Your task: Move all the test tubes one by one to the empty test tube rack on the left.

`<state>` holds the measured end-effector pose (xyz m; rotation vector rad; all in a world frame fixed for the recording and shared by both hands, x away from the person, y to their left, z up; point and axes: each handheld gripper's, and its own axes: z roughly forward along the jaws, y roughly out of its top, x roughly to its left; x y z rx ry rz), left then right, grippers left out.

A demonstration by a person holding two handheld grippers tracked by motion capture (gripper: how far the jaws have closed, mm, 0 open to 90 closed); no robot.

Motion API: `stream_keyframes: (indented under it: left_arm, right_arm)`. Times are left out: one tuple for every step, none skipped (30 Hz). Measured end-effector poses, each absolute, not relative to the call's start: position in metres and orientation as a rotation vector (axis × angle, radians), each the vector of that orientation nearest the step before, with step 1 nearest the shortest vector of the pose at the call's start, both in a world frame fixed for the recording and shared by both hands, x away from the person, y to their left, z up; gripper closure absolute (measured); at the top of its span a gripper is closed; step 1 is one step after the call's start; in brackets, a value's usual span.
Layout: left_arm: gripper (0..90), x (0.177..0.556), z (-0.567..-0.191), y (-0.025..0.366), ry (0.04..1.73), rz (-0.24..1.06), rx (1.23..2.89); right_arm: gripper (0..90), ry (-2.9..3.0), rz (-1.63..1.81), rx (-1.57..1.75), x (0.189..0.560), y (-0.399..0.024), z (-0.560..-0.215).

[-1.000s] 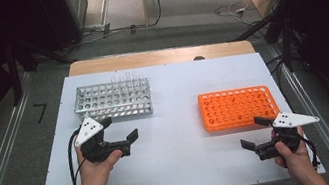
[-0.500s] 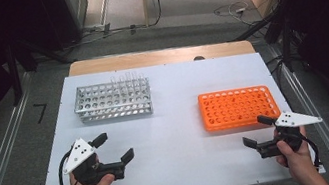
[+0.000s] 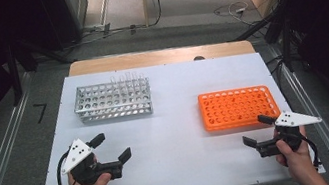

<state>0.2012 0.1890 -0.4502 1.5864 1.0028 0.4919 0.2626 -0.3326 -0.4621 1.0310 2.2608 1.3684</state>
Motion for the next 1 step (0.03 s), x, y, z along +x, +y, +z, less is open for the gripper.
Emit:
stream_keyframes:
  left_arm:
    - [0.0, 0.2016, -0.4504, 0.1891, 1.004, 0.489, 1.584]
  right_arm:
    - [0.0, 2.263, 1.37, 1.03, 0.2626, -0.3324, -0.4623]
